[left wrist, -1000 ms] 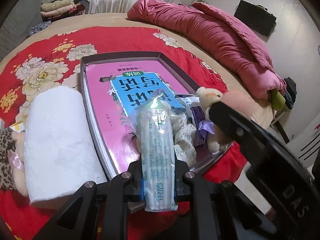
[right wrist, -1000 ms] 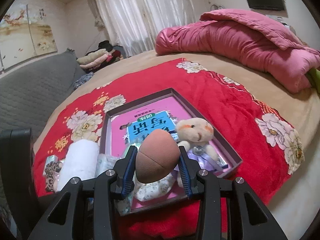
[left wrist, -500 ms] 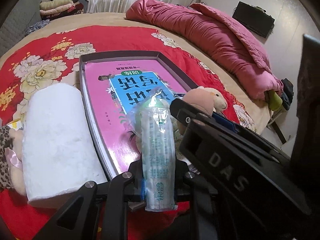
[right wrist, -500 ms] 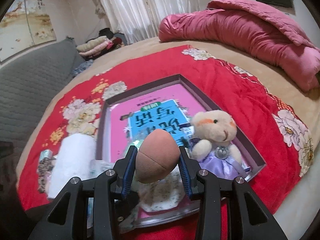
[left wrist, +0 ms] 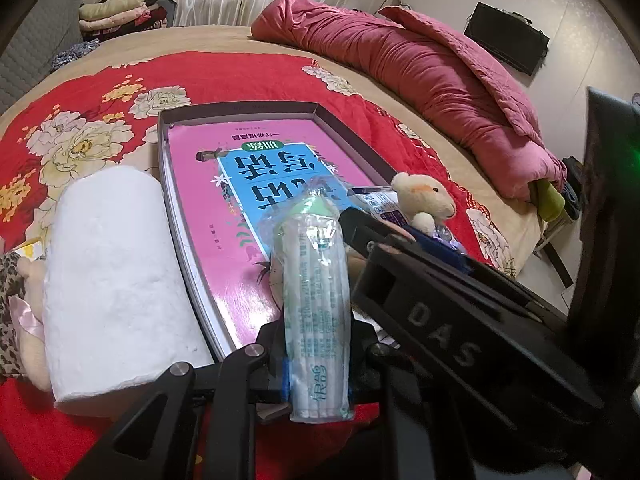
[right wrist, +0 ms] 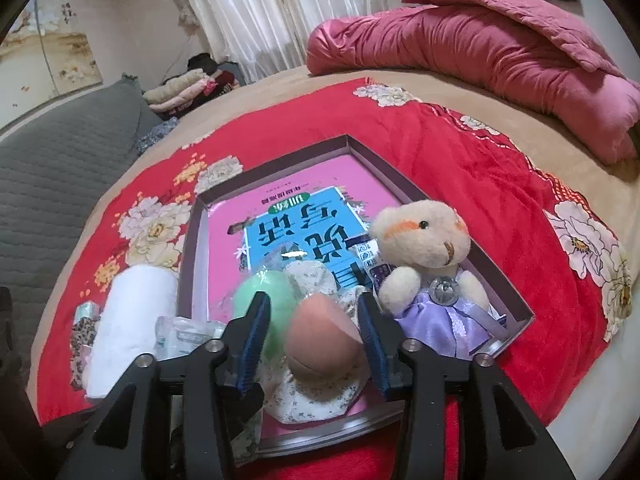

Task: Organize soft objects
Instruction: 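Lower the wrapped pack with the left tool while the right tool releases the makeup sponge onto the tray, then open the left tool to release the wrapped pack onto the tray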

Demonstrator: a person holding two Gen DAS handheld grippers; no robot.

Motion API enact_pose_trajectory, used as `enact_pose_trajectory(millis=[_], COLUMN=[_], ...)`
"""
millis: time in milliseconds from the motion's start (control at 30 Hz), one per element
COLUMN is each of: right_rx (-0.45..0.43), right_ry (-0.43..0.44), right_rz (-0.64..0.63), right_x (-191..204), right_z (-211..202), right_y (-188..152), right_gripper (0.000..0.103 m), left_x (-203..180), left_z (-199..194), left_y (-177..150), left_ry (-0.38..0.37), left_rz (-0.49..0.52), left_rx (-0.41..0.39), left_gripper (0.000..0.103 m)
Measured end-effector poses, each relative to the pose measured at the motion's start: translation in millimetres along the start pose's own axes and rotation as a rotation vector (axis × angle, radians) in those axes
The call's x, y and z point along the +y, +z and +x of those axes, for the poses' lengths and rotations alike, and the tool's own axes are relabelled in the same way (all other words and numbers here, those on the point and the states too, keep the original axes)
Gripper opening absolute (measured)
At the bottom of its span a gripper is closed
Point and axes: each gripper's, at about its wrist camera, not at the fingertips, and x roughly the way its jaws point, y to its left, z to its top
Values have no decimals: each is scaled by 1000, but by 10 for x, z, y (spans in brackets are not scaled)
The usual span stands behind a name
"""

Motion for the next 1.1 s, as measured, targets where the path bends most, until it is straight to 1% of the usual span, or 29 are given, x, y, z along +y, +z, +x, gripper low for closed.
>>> enact_pose_trajectory(millis=[33,100,167,200,233,267,400,567,700,867,967,1100], right_rx=[-17,-64,-113,-140,-161,-172,-172,-173,-166,-157,-175,-226], right_ry=[10,24,20,10,2,-7,-2,2,13,32,40,47], right_rz=[9,36,63,80,96,107,156,135,128,114,108,98], right_x=[-21,-69,-139,-186,-235,-271,-383,-349,-348,-316,-300,-283], right_z=[-40,-158,-279,-344,-394,-419,-421,-426,-401,-389,-427,-535], right_y=[0,1,6,18,25,28,37,46,43,46,44,49], right_gripper=[53,54,55,57,62,63,63,63,64,64,64,64], left_x=[-4,5,6,4,6,5,-28,-76,-60,-24,-14,0], left_z=[2,8,15,19,24,34,93,198,192,151,123,96], left_y=[3,7,12,16,23,32,95,128,105,119,113,115], left_ry=[1,-1,-2,-2,-4,-7,-11,2,-6,-36,-44,-56], left_rz=[1,-2,-2,-2,-2,-1,9,23,17,-11,-19,-26], left_rx=[1,3,6,7,8,12,27,54,54,48,42,36], left_gripper=[19,19,19,19,19,19,19,19,19,20,20,22])
